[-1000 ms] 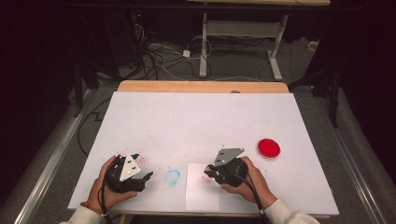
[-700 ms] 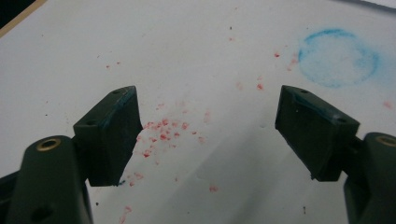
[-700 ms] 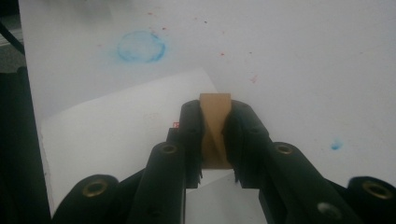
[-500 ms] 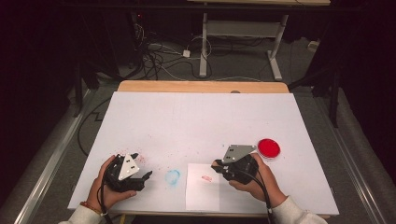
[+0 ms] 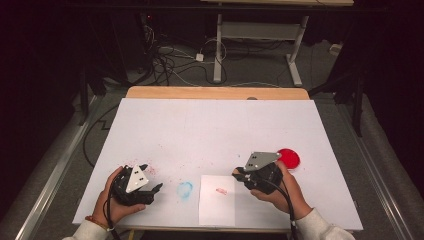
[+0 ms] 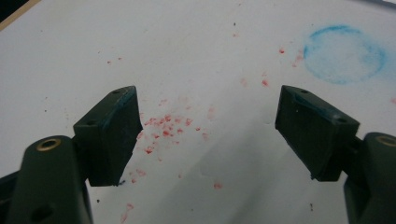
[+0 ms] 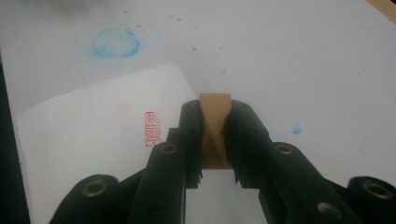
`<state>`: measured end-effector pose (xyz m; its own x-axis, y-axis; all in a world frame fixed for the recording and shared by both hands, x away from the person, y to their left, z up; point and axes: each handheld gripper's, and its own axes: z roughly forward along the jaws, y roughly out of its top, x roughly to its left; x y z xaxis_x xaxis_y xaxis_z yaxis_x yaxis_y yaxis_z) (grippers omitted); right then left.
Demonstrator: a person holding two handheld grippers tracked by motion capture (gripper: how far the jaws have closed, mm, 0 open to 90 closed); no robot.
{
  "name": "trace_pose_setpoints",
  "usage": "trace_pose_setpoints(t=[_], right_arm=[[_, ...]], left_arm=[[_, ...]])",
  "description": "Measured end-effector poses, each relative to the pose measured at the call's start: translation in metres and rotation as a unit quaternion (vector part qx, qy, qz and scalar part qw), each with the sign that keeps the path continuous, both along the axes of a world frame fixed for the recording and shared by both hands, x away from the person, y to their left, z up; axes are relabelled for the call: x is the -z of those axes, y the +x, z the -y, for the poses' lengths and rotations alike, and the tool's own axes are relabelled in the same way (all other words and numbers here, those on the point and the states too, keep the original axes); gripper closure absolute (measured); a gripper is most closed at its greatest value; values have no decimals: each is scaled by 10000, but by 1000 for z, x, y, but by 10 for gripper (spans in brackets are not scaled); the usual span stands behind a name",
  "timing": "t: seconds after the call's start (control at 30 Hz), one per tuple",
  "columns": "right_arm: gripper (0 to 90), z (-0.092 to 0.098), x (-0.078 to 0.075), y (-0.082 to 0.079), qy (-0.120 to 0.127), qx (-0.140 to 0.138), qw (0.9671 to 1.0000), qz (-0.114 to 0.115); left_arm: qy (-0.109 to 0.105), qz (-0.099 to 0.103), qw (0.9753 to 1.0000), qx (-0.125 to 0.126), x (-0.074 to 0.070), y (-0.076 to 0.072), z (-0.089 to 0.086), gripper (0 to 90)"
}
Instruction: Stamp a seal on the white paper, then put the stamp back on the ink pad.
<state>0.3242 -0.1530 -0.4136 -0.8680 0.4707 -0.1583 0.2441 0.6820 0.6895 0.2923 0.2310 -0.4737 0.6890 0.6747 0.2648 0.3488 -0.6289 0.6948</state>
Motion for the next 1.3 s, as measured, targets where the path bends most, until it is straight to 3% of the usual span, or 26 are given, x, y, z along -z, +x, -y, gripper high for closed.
trace_pose_setpoints(t=[0.3, 0.57, 0.83, 1.07, 1.3], right_arm=[[765, 17, -5, 7, -31, 269, 9995, 147], [764, 42, -9, 20, -33, 683, 9974, 221], [764, 83, -14, 32, 62, 1316, 9909, 291], [764, 119, -13, 41, 56, 1885, 9817, 277], [763, 132, -2, 47, 26, 2137, 9769, 81]], left_arm=[[-5, 1, 10000, -10, 0, 0, 1, 215], [10, 5, 10000, -49, 0, -2, -1, 215], [126, -5, 9999, 24, 0, -3, 4, 215], [88, -5, 9999, 79, -1, -4, 5, 215], [142, -35, 9998, 101, 1, -1, 7, 215]])
